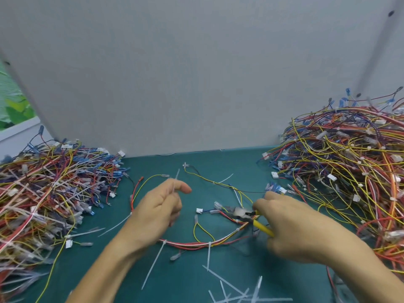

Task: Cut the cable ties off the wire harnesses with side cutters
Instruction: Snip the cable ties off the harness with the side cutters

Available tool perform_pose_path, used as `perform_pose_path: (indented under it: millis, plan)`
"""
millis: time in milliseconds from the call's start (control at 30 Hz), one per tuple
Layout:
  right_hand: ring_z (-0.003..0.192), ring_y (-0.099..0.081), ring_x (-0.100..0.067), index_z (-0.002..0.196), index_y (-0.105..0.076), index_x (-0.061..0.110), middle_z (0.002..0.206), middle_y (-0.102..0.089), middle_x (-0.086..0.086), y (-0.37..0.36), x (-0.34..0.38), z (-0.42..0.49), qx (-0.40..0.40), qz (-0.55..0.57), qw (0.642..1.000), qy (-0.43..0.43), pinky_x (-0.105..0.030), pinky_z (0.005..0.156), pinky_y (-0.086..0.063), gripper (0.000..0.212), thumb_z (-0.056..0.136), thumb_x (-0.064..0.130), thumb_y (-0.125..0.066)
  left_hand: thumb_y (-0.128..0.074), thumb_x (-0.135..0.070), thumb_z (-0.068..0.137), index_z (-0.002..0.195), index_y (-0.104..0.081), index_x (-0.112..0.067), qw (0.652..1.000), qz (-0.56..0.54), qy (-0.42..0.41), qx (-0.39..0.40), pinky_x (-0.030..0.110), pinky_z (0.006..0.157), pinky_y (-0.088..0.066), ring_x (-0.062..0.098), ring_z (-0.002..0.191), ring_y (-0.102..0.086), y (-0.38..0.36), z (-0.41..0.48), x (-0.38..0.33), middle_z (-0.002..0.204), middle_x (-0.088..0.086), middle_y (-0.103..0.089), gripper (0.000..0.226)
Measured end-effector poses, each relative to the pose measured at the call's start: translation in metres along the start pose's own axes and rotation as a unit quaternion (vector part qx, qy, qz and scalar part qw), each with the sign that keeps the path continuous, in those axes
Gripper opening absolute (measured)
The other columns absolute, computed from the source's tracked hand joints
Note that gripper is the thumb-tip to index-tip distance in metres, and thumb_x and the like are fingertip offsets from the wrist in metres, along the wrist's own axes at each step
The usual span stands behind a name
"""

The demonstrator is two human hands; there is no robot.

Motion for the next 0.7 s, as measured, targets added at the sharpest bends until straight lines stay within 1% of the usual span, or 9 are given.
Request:
perform_pose_path:
  millis: [67, 100, 167, 233, 267, 333, 433, 500, 700]
  plan:
    - [0.101, -0.048, -0.022, 0.103, -0.041, 0.022, 0.102, -0.041, 0.003, -0.001, 0.008, -0.002, -0.004, 0.017, 1.0, 0.02, -0.035, 0.081, -0.046, 0.027, 0.079, 0.021, -0.053, -0.052, -0.015, 0.076, 0.09, -0.059, -0.025, 0.995, 0.081, -0.038, 0.041, 0.021, 0.053, -0.029, 0.01, 0.053, -0.028, -0.002, -0.01, 0.002, 0.055, -0.009, -0.031, 0.018]
    - [0.101, -0.048, -0.022, 0.102, -0.04, 0.022, 0.103, -0.041, 0.003, -0.002, 0.012, -0.002, -0.019, 0.01, 0.999, 0.029, -0.033, 0.08, -0.044, 0.026, 0.08, 0.02, -0.052, -0.057, -0.015, 0.074, 0.089, -0.058, -0.028, 0.988, 0.124, -0.05, 0.073, 0.019, 0.052, -0.027, 0.008, 0.052, -0.027, -0.005, -0.015, 0.006, 0.055, -0.01, -0.029, 0.021]
    - [0.102, -0.049, -0.021, 0.101, -0.042, 0.022, 0.104, -0.042, 0.003, -0.003, 0.018, -0.001, -0.053, -0.023, 0.998, 0.039, -0.03, 0.074, -0.04, 0.019, 0.084, 0.02, -0.05, -0.068, -0.02, 0.072, 0.093, -0.058, -0.036, 0.97, 0.196, -0.045, 0.136, 0.018, 0.052, -0.025, 0.007, 0.053, -0.026, -0.013, -0.026, 0.015, 0.054, -0.011, -0.029, 0.028]
    - [0.105, -0.049, -0.023, 0.104, -0.048, 0.024, 0.106, -0.045, 0.003, -0.002, 0.02, 0.002, -0.07, -0.065, 0.995, 0.04, -0.031, 0.071, -0.035, 0.017, 0.087, 0.022, -0.048, -0.075, -0.026, 0.069, 0.094, -0.058, -0.038, 0.961, 0.221, -0.02, 0.164, 0.017, 0.052, -0.027, 0.007, 0.054, -0.03, -0.023, -0.032, 0.021, 0.054, -0.009, -0.034, 0.033]
    - [0.106, -0.05, -0.024, 0.106, -0.05, 0.026, 0.107, -0.048, 0.004, -0.002, 0.02, 0.003, -0.073, -0.091, 0.992, 0.041, -0.031, 0.07, -0.032, 0.019, 0.088, 0.023, -0.047, -0.078, -0.028, 0.067, 0.093, -0.059, -0.036, 0.962, 0.221, -0.016, 0.159, 0.014, 0.052, -0.028, 0.007, 0.054, -0.032, -0.027, -0.032, 0.023, 0.054, -0.01, -0.037, 0.033]
    - [0.105, -0.052, -0.026, 0.11, -0.052, 0.027, 0.107, -0.053, 0.005, -0.003, 0.019, 0.004, -0.072, -0.135, 0.988, 0.037, -0.032, 0.07, -0.028, 0.022, 0.089, 0.027, -0.046, -0.08, -0.03, 0.067, 0.089, -0.06, -0.033, 0.964, 0.227, -0.038, 0.132, 0.011, 0.051, -0.027, 0.007, 0.052, -0.033, -0.033, -0.03, 0.024, 0.051, -0.011, -0.041, 0.029]
    - [0.105, -0.053, -0.025, 0.113, -0.054, 0.028, 0.107, -0.053, 0.006, -0.005, 0.019, 0.003, -0.062, -0.149, 0.987, 0.025, -0.031, 0.068, -0.025, 0.024, 0.091, 0.032, -0.047, -0.073, -0.03, 0.08, 0.086, -0.062, -0.027, 0.968, 0.222, -0.068, 0.097, 0.014, 0.052, -0.026, 0.009, 0.051, -0.03, -0.034, -0.028, 0.023, 0.049, -0.008, -0.034, 0.013]
    - [0.104, -0.052, -0.025, 0.112, -0.055, 0.028, 0.105, -0.052, 0.006, -0.005, 0.019, 0.004, -0.061, -0.148, 0.987, 0.027, -0.032, 0.067, -0.024, 0.024, 0.09, 0.033, -0.047, -0.07, -0.03, 0.085, 0.084, -0.064, -0.026, 0.97, 0.22, -0.06, 0.088, 0.015, 0.051, -0.025, 0.009, 0.051, -0.029, -0.032, -0.026, 0.025, 0.05, -0.007, -0.033, 0.007]
    - [0.103, -0.051, -0.026, 0.108, -0.057, 0.028, 0.102, -0.051, 0.003, -0.011, 0.022, 0.006, -0.059, -0.151, 0.985, 0.053, -0.033, 0.068, -0.024, 0.023, 0.087, 0.028, -0.048, -0.067, -0.027, 0.087, 0.075, -0.066, -0.024, 0.973, 0.218, -0.019, 0.076, 0.016, 0.052, -0.028, 0.006, 0.05, -0.034, -0.031, -0.018, 0.027, 0.05, -0.011, -0.041, 0.013]
Point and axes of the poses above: each hand's wrist, its own z-axis towards the middle knuckle, its own y-axis out of the back of the hand, x = y × z, the point moved 3 cm from there along z, towards the middle knuckle
